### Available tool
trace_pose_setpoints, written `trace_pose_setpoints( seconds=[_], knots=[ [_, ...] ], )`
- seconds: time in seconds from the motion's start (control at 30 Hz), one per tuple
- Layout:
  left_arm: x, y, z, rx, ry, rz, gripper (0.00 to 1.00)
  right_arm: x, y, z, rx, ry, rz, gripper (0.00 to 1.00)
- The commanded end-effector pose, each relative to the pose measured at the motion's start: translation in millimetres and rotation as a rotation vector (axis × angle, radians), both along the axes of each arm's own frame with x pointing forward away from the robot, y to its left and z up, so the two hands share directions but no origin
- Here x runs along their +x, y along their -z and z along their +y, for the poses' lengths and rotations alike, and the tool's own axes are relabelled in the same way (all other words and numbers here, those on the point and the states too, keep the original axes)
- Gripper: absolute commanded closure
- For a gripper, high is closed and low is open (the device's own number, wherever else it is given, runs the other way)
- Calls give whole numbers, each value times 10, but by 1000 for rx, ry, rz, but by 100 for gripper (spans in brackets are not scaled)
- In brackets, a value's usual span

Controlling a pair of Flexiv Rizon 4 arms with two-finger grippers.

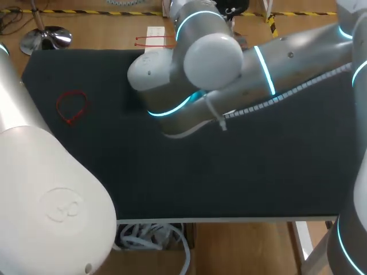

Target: Grab the tape and strap the tape.

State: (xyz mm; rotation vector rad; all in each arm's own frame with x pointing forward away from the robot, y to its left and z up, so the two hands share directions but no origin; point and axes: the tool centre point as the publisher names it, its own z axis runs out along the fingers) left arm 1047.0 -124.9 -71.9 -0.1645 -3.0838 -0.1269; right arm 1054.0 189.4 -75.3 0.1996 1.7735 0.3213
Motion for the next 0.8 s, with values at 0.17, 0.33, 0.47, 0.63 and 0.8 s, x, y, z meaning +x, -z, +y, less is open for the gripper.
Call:
trace_pose_setpoints(
  seconds=[0.17,0.33,0.47,0.63,0.8],
  knots=[
    [4,-14,-5,4,0,2,100,3,28,121,-44,75,18,100],
    [4,-14,-5,4,0,2,100,35,30,100,-38,100,20,100],
    [4,-14,-5,4,0,2,100,60,14,137,-41,101,17,100],
    [4,-14,-5,4,0,2,100,62,25,226,-55,75,21,100],
    [4,-14,-5,4,0,2,100,55,35,275,-61,59,28,100]
  ],
)
